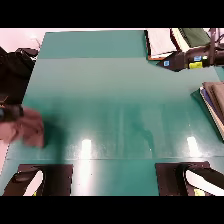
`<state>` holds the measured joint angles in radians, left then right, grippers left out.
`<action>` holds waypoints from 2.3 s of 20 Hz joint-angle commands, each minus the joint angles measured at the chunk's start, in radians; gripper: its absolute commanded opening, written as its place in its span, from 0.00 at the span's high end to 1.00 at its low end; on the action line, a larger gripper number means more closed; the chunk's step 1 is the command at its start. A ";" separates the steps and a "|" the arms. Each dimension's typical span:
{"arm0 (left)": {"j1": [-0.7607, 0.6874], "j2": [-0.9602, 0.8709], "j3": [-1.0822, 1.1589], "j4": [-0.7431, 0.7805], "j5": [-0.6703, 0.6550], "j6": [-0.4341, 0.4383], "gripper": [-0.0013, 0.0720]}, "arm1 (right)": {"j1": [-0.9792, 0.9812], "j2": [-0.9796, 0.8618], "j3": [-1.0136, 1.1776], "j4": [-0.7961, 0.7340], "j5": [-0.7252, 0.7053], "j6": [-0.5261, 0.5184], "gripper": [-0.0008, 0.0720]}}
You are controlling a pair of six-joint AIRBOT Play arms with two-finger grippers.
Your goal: Fold the shirts.
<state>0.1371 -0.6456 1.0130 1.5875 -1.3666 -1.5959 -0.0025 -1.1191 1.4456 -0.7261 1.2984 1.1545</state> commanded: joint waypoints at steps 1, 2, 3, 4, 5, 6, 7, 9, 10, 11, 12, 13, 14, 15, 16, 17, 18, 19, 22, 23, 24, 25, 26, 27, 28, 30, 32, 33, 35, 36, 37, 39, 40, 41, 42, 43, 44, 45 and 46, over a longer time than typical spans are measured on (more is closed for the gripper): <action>-0.106 0.000 0.312 -0.243 0.079 0.034 0.95 | -0.012 0.069 0.001 0.001 -0.128 0.034 0.96; -0.161 -0.002 0.365 -0.269 0.116 0.033 0.95 | -0.014 0.090 0.001 -0.002 -0.159 0.042 0.96; -0.225 -0.014 0.409 -0.288 0.153 0.033 0.95 | -0.026 0.111 0.001 0.000 -0.185 0.042 0.96; -0.282 -0.032 0.438 -0.299 0.179 0.032 0.95 | -0.039 0.127 0.001 0.001 -0.202 0.043 0.96; -0.335 -0.059 0.458 -0.307 0.194 0.032 0.95 | -0.051 0.141 0.001 0.002 -0.209 0.043 0.96; -0.386 -0.092 0.470 -0.312 0.201 0.032 0.95 | -0.071 0.157 0.001 0.000 -0.209 0.055 0.96; -0.443 -0.138 0.476 -0.312 0.203 0.032 0.95 | -0.095 0.169 0.001 0.000 -0.209 0.064 0.96; -0.565 -0.251 0.478 -0.312 0.214 0.033 0.95 | -0.141 0.188 0.001 0.000 -0.200 0.069 0.96; -0.630 -0.317 0.478 -0.312 0.225 0.032 0.95 | -0.164 0.196 0.001 0.001 -0.190 0.070 0.96; -0.701 -0.393 0.478 -0.312 0.242 0.033 0.95 | -0.182 0.201 0.001 0.001 -0.180 0.070 0.96; -0.763 -0.468 0.479 -0.312 0.267 0.033 0.95 | -0.198 0.203 0.001 0.001 -0.167 0.070 0.96; -0.823 -0.550 0.479 -0.312 0.303 0.035 0.95 | -0.211 0.202 0.001 0.000 -0.152 0.070 0.96; -0.868 -0.619 0.479 -0.314 0.332 0.050 0.95 | -0.220 0.201 0.001 -0.001 -0.138 0.071 0.96; -0.901 -0.679 0.479 -0.314 0.368 0.071 0.90 | -0.223 0.201 0.001 -0.001 -0.131 0.072 0.96; -0.911 -0.718 0.479 -0.314 0.397 0.069 0.52 | -0.223 0.201 0.001 -0.002 -0.127 0.072 0.96; -0.903 -0.740 0.479 -0.312 0.425 0.060 0.22 | -0.223 0.201 0.001 -0.003 -0.125 0.072 0.96; -0.879 -0.746 0.479 -0.306 0.441 0.059 0.22 | -0.223 0.201 0.001 -0.003 -0.120 0.072 0.96; -0.837 -0.746 0.479 -0.306 0.445 0.059 0.22 | -0.223 0.201 0.001 -0.003 -0.117 0.072 0.96; -0.680 -0.760 0.478 -0.312 0.425 0.042 0.22 | -0.223 0.201 0.001 -0.004 -0.111 0.072 0.96; -0.639 -0.774 0.478 -0.318 0.419 0.029 0.22 | -0.223 0.201 0.001 -0.009 -0.105 0.072 0.96; -0.605 -0.798 0.478 -0.332 0.407 0.029 0.22 | -0.223 0.200 0.000 -0.010 -0.099 0.072 0.96; -0.585 -0.828 0.478 -0.351 0.399 0.030 0.22 | -0.223 0.195 0.000 -0.009 -0.093 0.072 0.96; -0.575 -0.867 0.478 -0.370 0.389 0.034 0.22 | -0.223 0.186 0.001 -0.009 -0.084 0.072 0.96; -0.575 -0.906 0.478 -0.373 0.380 0.034 0.22 | -0.223 0.176 0.000 -0.007 -0.071 0.072 0.96; -0.575 -0.951 0.478 -0.380 0.368 0.034 0.22 | -0.223 0.164 0.001 -0.006 -0.051 0.072 0.96; -0.575 -1.035 0.478 -0.429 0.355 0.034 0.22 | -0.221 0.140 0.000 -0.006 -0.016 0.072 0.96; -0.575 -1.102 0.478 -0.504 0.345 0.053 0.22 | -0.220 0.119 0.000 -0.008 0.003 0.072 0.96; -0.575 -1.125 0.478 -0.562 0.340 0.089 0.22 | -0.221 0.111 0.000 -0.009 0.013 0.072 0.96; -0.576 -1.152 0.478 -0.656 0.337 0.143 0.23 | -0.221 0.093 -0.008 -0.009 0.037 0.072 0.96; -0.576 -1.154 0.478 -0.661 0.341 0.150 0.37 | -0.221 0.093 -0.027 -0.011 0.040 0.072 0.96; -0.575 -1.153 0.479 -0.661 0.346 0.150 0.54 | -0.221 0.098 -0.067 -0.011 0.039 0.072 0.96; -0.561 -1.151 0.483 -0.660 0.332 0.156 0.95 | -0.219 0.123 -0.180 -0.056 0.037 0.078 0.96; -0.550 -1.144 0.493 -0.650 0.321 0.157 0.95 | -0.210 0.139 -0.247 -0.117 0.037 0.094 0.96; -0.539 -1.130 0.508 -0.644 0.313 0.157 0.95 | -0.198 0.156 -0.318 -0.186 0.032 0.122 0.96; -0.527 -1.113 0.520 -0.638 0.315 0.158 0.95 | -0.184 0.174 -0.401 -0.244 0.023 0.140 0.96; -0.517 -1.093 0.534 -0.626 0.322 0.158 0.95 | -0.169 0.188 -0.489 -0.253 0.007 0.140 0.95; -0.509 -1.076 0.549 -0.614 0.325 0.158 0.95 | -0.160 0.196 -0.570 -0.232 -0.016 0.140 0.76; -0.508 -1.061 0.562 -0.601 0.326 0.158 0.95 | -0.141 0.196 -0.655 -0.186 -0.043 0.140 0.33; -0.508 -1.050 0.575 -0.586 0.325 0.160 0.95 | -0.122 0.187 -0.725 -0.142 -0.072 0.140 0.19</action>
<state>-0.3843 -1.7287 1.5551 0.9710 -1.0412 -1.4418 -0.1623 -0.9424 0.9192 -0.8974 1.2858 1.2789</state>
